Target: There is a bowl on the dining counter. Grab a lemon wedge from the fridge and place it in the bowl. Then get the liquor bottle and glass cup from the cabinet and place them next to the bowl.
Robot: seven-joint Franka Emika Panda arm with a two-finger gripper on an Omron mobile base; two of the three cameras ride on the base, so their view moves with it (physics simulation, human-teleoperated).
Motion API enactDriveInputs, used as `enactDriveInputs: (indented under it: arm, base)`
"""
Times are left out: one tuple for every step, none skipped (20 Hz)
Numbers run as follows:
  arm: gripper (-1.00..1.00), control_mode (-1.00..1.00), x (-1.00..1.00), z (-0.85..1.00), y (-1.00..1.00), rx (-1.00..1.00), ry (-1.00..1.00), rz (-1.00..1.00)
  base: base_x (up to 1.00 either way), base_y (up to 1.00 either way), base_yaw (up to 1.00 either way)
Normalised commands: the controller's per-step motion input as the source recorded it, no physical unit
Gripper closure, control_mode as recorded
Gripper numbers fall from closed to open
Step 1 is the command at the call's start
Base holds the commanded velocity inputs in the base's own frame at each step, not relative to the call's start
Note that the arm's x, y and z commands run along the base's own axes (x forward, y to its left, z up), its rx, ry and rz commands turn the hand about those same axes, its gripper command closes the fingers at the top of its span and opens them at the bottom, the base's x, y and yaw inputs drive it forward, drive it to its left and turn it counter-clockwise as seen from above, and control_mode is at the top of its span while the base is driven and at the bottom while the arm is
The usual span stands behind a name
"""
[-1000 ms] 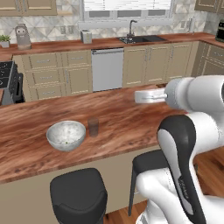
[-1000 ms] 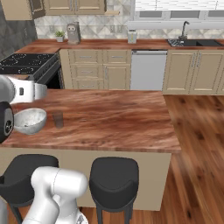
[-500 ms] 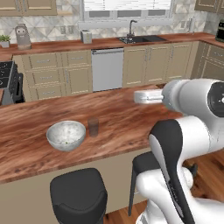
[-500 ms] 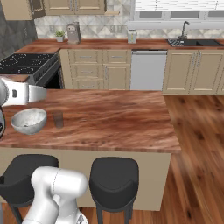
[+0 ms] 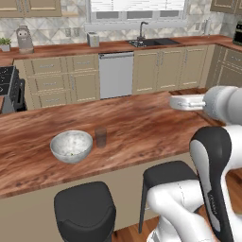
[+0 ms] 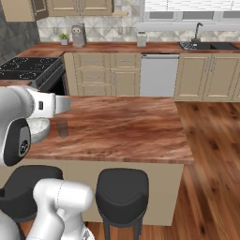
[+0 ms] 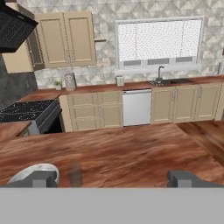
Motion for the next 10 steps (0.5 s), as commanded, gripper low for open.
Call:
enactDriveInputs:
  arm:
    - [-1.0, -1.0, 0.0, 0.0, -0.13, 0.0, 0.0, 0.0]
    - [-1.0, -1.0, 0.0, 0.0, -0.02, 0.0, 0.0, 0.0]
    - [-1.0, -1.0, 0.0, 0.0, 0.0, 0.0, 0.0, 0.0]
    - [-1.0, -1.0, 0.0, 0.0, 0.0, 0.0, 0.0, 0.0]
    - [-1.0, -1.0, 0.0, 0.0, 0.0, 0.0, 0.0, 0.0]
    - [-1.0, 1.0, 0.0, 0.0, 0.0, 0.0, 0.0, 0.0]
    - [-1.0, 1.0, 0.0, 0.0, 0.0, 0.0, 0.0, 0.0]
    - [-1.0, 1.0, 0.0, 0.0, 0.0, 0.0, 0.0, 0.0]
    - [-1.0, 1.0, 0.0, 0.0, 0.0, 0.0, 0.0, 0.0]
    - [-1.0, 1.0, 0.0, 0.0, 0.0, 0.0, 0.0, 0.0]
  base:
    - [0.0, 0.0, 0.0]
    - [0.0, 0.0, 0.0]
    - [0.0, 0.0, 0.0]
    - [0.0, 0.0, 0.0]
    - [0.0, 0.0, 0.0]
    - [0.0, 0.0, 0.0]
    - [-0.22, 0.0, 0.0]
    - [-0.76, -0.03, 0.0]
    - [-0.76, -0.1, 0.0]
    - [-0.63, -0.32, 0.0]
